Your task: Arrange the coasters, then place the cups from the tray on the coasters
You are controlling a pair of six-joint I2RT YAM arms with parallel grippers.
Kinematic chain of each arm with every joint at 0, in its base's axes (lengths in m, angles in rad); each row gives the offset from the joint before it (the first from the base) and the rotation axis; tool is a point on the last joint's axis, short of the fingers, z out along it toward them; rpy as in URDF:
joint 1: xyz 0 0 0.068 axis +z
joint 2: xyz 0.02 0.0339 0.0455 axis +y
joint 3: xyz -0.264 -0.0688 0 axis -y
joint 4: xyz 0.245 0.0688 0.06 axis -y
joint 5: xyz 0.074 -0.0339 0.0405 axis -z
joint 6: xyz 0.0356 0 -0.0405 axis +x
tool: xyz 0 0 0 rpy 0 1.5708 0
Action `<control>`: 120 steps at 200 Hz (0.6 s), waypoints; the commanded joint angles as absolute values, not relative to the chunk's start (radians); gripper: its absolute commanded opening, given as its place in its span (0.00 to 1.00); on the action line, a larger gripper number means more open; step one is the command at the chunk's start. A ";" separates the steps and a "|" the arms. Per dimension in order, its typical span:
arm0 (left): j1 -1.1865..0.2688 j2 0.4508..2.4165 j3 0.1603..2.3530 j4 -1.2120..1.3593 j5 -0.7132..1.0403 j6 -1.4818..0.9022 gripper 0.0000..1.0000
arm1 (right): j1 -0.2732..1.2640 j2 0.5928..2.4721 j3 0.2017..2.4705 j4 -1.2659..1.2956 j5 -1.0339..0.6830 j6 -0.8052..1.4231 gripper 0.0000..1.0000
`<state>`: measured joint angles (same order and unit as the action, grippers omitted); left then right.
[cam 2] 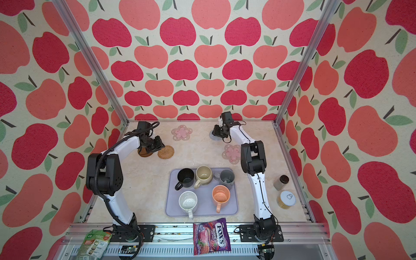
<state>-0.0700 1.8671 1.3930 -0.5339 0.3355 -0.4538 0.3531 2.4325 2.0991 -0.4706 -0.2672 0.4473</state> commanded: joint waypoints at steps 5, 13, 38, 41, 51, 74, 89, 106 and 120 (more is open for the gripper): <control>-0.074 1.812 1.359 -0.551 0.311 -0.454 0.33 | 0.350 2.408 2.088 -0.477 -0.255 0.445 0.33; -0.074 1.807 1.354 -0.551 0.307 -0.453 0.33 | 0.350 2.414 2.089 -0.478 -0.251 0.444 0.30; -0.072 1.797 1.350 -0.560 0.297 -0.448 0.33 | 0.351 2.454 2.129 -0.505 -0.231 0.436 0.23; -0.072 1.796 1.350 -0.560 0.295 -0.447 0.33 | 0.351 2.460 2.135 -0.509 -0.230 0.434 0.23; -0.071 1.798 1.351 -0.563 0.290 -0.445 0.33 | 0.351 2.474 2.151 -0.521 -0.221 0.431 0.22; -0.070 1.804 1.357 -0.563 0.285 -0.444 0.33 | 0.351 2.516 2.201 -0.560 -0.213 0.419 0.22; -0.071 1.813 1.362 -0.563 0.286 -0.445 0.33 | 0.351 2.542 2.232 -0.592 -0.206 0.412 0.22; -0.071 1.824 1.368 -0.561 0.289 -0.450 0.33 | 0.351 2.556 2.241 -0.594 -0.203 0.408 0.22; -0.071 1.831 1.372 -0.558 0.286 -0.453 0.33 | 0.350 2.568 2.255 -0.598 -0.198 0.409 0.22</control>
